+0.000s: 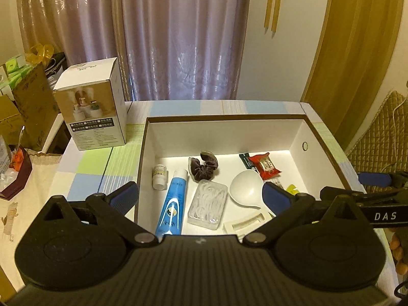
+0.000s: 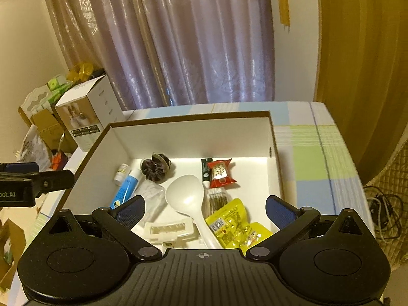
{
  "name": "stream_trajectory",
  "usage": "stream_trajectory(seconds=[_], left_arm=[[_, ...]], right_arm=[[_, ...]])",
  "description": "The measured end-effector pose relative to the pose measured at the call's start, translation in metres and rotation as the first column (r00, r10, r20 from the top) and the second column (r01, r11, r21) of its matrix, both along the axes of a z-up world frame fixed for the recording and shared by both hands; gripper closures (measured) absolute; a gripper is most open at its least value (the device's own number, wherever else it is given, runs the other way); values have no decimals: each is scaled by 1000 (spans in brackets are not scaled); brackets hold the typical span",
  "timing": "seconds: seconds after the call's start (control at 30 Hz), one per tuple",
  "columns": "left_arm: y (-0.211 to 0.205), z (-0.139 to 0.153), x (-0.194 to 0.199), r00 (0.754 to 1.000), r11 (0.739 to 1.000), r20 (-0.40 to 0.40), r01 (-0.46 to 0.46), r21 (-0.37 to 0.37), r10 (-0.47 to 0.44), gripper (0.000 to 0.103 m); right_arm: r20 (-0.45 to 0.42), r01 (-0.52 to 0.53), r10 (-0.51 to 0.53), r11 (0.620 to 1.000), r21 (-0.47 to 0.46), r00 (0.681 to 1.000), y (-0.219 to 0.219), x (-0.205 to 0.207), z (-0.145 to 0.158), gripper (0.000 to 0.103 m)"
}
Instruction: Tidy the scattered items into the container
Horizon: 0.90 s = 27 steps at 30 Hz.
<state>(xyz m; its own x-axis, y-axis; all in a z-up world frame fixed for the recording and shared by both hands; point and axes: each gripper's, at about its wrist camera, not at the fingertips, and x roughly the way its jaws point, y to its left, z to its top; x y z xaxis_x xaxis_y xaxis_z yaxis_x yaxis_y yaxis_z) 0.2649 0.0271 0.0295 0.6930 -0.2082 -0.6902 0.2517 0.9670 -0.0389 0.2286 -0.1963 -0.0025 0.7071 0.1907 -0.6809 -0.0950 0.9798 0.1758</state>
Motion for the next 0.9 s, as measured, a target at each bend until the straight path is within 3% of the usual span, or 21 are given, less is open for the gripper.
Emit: stream_trajectory(seconds=[0.4, 0.9], left_arm=[[1, 9, -43, 999, 998, 19, -28, 51, 27, 1], [6, 18, -85, 999, 996, 45, -22, 89, 18, 1]], right_arm=[[60, -2, 3, 1000, -19, 998, 4, -45, 15, 0], [14, 67, -68, 995, 70, 998, 4, -80, 22, 0]])
